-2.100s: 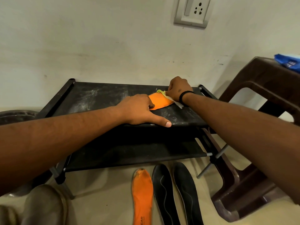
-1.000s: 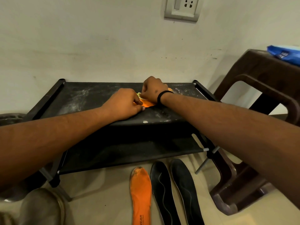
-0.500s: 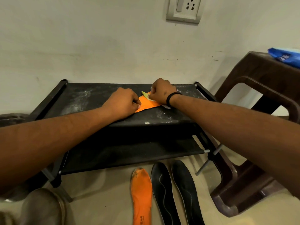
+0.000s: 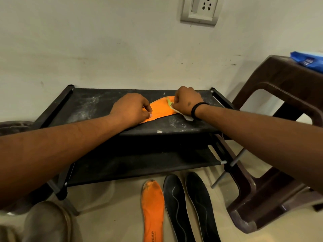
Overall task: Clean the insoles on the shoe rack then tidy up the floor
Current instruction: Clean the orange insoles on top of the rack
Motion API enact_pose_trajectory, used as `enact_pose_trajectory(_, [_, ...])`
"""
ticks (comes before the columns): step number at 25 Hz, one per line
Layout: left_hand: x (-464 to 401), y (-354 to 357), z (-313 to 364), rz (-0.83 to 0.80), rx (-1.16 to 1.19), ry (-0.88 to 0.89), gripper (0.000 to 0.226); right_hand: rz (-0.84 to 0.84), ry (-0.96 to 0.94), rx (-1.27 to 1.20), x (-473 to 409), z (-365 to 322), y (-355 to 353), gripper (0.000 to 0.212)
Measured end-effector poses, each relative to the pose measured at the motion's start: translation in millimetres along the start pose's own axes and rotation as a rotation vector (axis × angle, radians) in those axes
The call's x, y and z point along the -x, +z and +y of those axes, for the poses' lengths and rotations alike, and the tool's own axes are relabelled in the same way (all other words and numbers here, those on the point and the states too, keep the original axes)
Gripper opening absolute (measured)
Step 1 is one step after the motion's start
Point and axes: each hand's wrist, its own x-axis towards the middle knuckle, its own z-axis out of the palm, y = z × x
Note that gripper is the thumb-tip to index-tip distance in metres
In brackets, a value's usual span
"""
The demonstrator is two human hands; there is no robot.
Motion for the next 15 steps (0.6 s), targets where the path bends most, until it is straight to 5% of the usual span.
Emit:
enact_pose_trajectory(5, [-0.8,-1.8,1.6,-0.009,-0.017,-0.008,0.018,-0.107,-0.132,-0.058,12.6,-19.0,8.5,0.025])
enact_pose_trajectory(11, [-2.3,-0.8,-3.5,0.029,-0.123,-0.065,0.051,0.012,0.120,0.090,-15.7,21.3,-6.4,0.019])
enact_pose_trajectory(15, [-5.1,1.4,-2.4,-0.003,-0.203,-0.105,0.047,0.144,0.174,0.132,-24.3,4.1,9.2,0.017])
